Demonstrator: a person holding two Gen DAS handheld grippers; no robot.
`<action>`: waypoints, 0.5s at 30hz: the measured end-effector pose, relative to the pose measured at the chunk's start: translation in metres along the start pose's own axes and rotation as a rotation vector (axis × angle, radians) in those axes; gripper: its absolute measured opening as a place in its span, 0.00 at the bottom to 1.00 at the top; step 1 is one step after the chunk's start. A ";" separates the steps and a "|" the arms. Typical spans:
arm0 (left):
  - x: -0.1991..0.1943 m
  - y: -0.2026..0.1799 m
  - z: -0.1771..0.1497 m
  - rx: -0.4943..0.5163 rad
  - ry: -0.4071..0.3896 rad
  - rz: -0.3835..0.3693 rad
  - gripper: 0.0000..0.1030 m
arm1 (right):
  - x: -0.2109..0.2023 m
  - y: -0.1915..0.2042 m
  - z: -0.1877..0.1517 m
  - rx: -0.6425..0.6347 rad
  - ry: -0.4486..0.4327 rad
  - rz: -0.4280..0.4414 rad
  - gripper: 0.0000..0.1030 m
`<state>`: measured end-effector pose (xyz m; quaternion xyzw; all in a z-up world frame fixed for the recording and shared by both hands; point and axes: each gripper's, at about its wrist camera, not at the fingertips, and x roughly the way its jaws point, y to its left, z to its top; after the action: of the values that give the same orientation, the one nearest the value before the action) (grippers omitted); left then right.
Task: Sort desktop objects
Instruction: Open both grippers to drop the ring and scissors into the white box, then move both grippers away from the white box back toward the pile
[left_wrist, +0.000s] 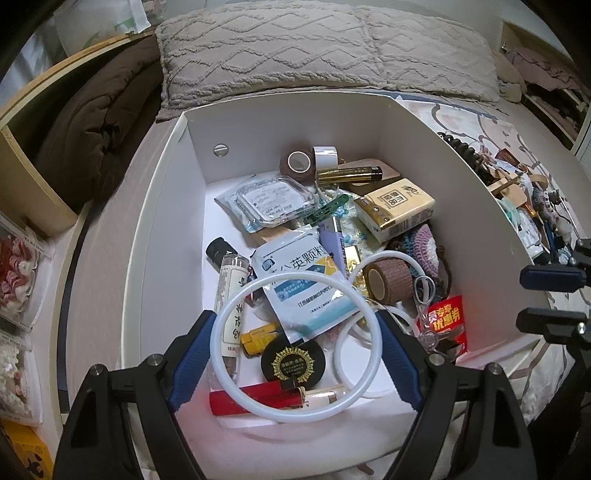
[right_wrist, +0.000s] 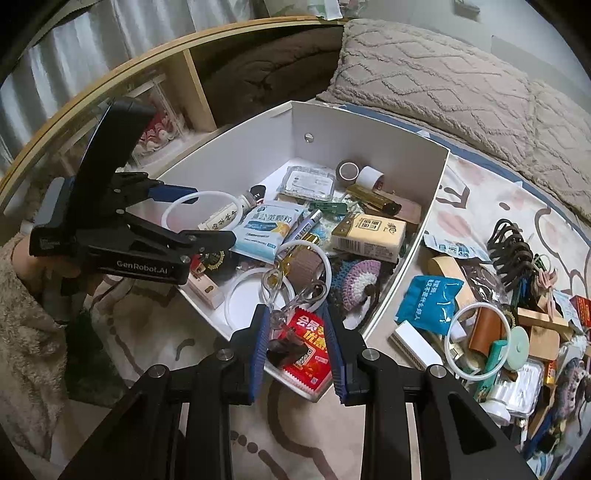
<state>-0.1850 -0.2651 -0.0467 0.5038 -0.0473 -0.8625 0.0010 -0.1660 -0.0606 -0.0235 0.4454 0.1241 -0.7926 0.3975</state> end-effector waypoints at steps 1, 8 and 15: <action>-0.001 -0.001 -0.001 0.002 0.001 0.000 0.82 | 0.000 0.000 -0.001 0.000 0.001 0.003 0.29; 0.001 -0.008 -0.002 0.014 0.015 0.006 0.91 | -0.001 0.003 -0.004 0.003 0.000 0.001 0.29; 0.000 -0.014 -0.003 0.015 0.014 0.003 0.91 | -0.005 0.003 -0.009 0.007 -0.003 -0.005 0.29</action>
<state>-0.1821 -0.2513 -0.0489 0.5098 -0.0544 -0.8585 -0.0008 -0.1574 -0.0547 -0.0239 0.4453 0.1218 -0.7948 0.3939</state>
